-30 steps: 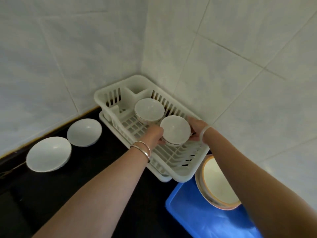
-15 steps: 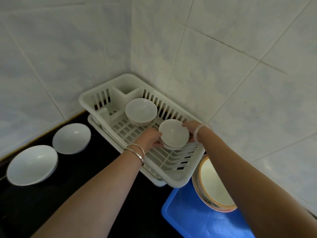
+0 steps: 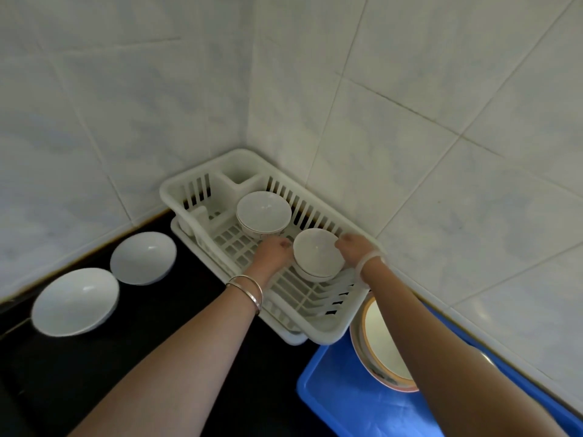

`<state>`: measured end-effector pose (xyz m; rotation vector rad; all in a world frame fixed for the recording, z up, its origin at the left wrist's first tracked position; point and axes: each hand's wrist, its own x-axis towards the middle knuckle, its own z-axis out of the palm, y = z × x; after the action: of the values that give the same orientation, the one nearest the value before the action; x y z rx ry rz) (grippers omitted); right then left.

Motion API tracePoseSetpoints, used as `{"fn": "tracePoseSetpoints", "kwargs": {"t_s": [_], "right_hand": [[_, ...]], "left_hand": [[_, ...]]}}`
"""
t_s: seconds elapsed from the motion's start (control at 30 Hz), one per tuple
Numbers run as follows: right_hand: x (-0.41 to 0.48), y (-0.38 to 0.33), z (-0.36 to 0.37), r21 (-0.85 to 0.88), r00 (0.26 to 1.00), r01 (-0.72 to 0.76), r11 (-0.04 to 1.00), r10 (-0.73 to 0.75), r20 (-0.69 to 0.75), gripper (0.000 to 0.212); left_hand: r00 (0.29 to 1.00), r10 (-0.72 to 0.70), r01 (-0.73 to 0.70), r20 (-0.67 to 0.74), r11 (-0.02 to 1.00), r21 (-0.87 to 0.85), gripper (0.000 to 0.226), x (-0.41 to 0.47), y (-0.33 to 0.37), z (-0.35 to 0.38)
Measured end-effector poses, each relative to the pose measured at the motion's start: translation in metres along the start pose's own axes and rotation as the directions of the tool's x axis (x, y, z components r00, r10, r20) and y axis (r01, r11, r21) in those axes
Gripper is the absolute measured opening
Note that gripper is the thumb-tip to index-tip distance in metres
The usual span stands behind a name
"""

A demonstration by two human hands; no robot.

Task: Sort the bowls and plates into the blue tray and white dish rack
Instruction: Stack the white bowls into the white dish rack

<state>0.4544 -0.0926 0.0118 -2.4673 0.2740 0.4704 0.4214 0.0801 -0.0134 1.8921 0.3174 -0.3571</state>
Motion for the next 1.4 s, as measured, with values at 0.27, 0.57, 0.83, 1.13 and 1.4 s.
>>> {"fn": "tracePoseSetpoints", "kwargs": {"t_s": [0.27,0.57,0.83,1.13,1.4], "right_hand": [[-0.066,-0.072,0.037,0.411,0.981,0.148,0.900,-0.186,0.055,0.019],[-0.110,-0.144,0.168,0.206,0.920,0.182,0.962,-0.240,0.310,0.030],[-0.087,-0.173,0.233,-0.267,0.924,0.311,0.912,-0.223,0.312,0.043],[-0.058,-0.182,0.274,0.382,0.939,-0.184,0.906,0.046,0.341,0.016],[-0.063,-0.185,0.248,0.598,0.956,-0.153,0.787,-0.035,0.290,0.007]], "left_hand": [[0.919,0.091,-0.122,-0.384,0.991,-0.058,0.032,-0.070,-0.029,-0.072],[0.710,-0.069,0.040,-0.700,0.998,-0.057,0.035,-0.145,-0.125,-0.151],[0.563,-0.278,0.301,-0.778,0.946,-0.120,0.055,-0.149,-0.195,-0.199],[0.660,-0.477,0.036,-0.581,0.792,-0.610,0.054,-0.135,-0.224,-0.210],[0.708,-0.504,-0.090,-0.495,0.631,-0.771,0.054,-0.140,-0.229,-0.212]]}}
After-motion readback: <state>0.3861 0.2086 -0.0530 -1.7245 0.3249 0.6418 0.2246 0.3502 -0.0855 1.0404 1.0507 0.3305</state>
